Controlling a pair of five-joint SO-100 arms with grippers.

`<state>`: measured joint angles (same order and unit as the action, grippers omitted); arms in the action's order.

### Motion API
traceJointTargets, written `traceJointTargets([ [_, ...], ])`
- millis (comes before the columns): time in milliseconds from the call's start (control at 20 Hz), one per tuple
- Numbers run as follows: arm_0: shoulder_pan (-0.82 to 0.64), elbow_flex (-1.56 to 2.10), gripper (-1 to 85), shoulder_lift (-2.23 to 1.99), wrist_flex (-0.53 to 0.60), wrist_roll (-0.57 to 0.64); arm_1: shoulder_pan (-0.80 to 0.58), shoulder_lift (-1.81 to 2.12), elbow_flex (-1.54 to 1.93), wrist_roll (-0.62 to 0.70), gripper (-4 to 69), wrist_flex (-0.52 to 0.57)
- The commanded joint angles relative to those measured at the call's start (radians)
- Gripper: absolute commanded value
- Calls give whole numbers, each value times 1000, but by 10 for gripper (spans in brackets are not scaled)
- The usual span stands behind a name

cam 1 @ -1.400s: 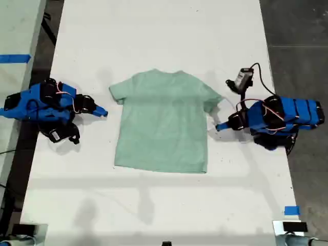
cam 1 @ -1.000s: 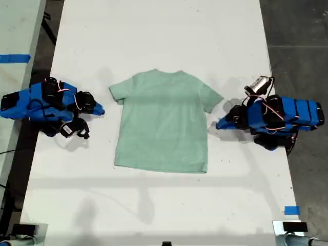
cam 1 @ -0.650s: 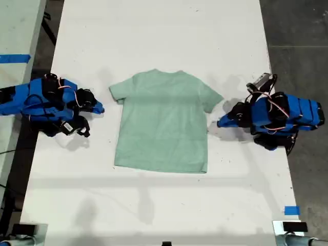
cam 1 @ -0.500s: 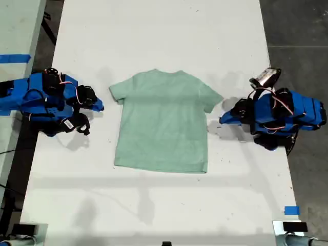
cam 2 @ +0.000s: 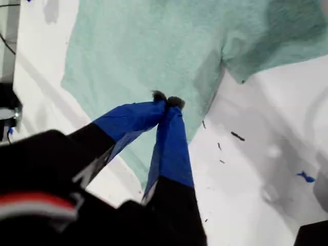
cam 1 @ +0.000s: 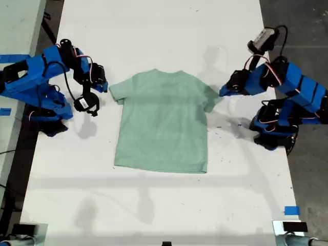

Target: Fold tshirt

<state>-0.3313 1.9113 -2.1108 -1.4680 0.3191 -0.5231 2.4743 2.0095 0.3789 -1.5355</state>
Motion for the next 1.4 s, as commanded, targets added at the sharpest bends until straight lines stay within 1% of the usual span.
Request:
traceJointTargets([
  [0,-75,-190,0,78,-64,77,-137,-137,-224,147,-1,-52],
  [150,-140,-321,0,153,-123,141,-236,-268,-393,256,-1,-83],
  [350,-163,-362,0,195,-135,172,-290,-342,-439,319,-1,-86],
  [400,-163,-360,0,199,-133,175,-299,-345,-417,328,33,-83],
  [450,-163,-359,0,202,-132,176,-307,-345,-382,339,133,-71],
  [500,-163,-356,1,202,-129,176,-313,-345,-339,350,210,-54],
  [550,-163,-354,1,202,-126,176,-318,-344,-282,362,250,-29],
  [650,-164,-348,1,202,-118,178,-341,-328,-127,393,276,61],
  [800,-163,-345,1,202,-114,179,-362,-324,104,420,285,245],
  [950,-161,-342,1,204,-110,179,-408,-348,265,449,285,394],
  [1200,-160,-341,1,216,-100,179,-405,-577,328,449,296,574],
  [1250,-160,-339,1,219,-100,179,-396,-624,325,446,298,595],
  [1300,-160,-337,1,219,-100,179,-387,-649,307,445,296,594],
  [1350,-160,-337,1,221,-100,179,-387,-657,301,449,280,594],
])
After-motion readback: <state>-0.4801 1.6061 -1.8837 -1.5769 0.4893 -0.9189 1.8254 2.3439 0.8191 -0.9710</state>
